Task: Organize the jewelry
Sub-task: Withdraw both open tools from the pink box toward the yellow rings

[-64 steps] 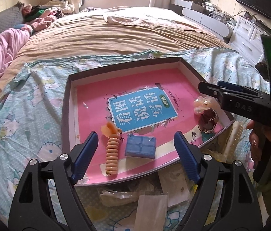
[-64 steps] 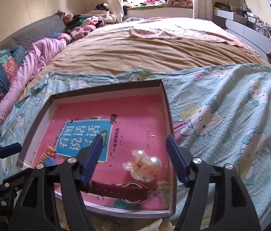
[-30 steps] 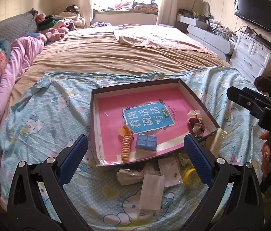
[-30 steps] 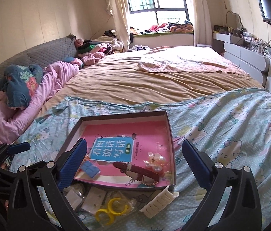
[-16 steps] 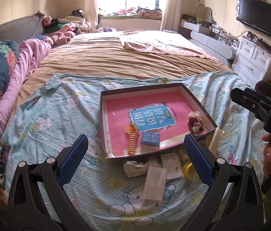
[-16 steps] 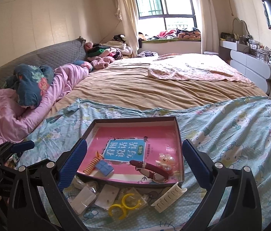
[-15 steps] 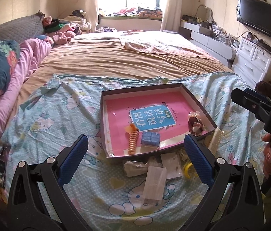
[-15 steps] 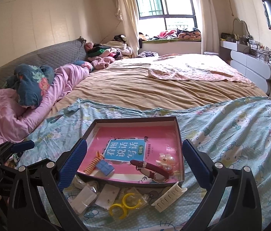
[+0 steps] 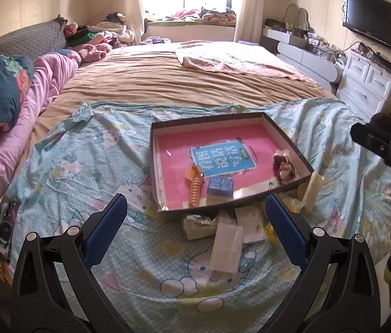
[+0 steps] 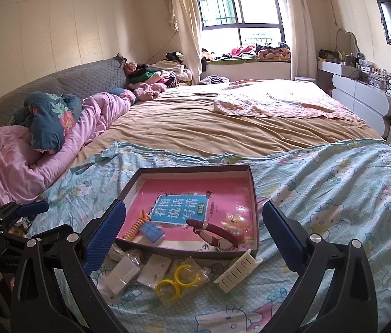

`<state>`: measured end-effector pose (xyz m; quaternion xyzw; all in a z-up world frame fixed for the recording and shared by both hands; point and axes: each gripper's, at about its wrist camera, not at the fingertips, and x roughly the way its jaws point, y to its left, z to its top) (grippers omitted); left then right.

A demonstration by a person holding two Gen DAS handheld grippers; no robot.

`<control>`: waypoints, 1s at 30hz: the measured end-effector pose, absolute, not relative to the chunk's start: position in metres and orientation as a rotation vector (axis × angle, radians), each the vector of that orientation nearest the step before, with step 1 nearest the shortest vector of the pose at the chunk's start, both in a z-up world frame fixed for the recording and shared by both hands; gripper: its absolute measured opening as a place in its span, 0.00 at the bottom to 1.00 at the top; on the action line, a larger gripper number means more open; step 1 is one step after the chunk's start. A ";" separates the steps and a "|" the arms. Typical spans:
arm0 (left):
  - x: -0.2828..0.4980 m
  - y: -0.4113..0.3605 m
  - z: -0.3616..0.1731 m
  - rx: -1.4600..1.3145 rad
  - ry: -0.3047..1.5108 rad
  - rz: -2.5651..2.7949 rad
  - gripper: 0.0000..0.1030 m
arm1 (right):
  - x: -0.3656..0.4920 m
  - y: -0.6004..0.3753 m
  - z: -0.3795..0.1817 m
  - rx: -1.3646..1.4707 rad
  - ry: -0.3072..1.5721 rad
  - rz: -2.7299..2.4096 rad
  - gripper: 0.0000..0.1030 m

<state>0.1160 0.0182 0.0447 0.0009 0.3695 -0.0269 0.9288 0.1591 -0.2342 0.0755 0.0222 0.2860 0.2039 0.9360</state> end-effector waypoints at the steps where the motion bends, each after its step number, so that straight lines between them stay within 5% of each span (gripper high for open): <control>1: 0.115 0.018 0.043 0.004 0.761 -0.054 0.91 | 0.158 -0.235 0.074 0.044 0.588 0.416 0.95; 30: 0.102 0.009 -0.020 0.068 0.896 -0.054 0.91 | 0.131 -0.230 0.000 -0.019 0.808 0.453 0.95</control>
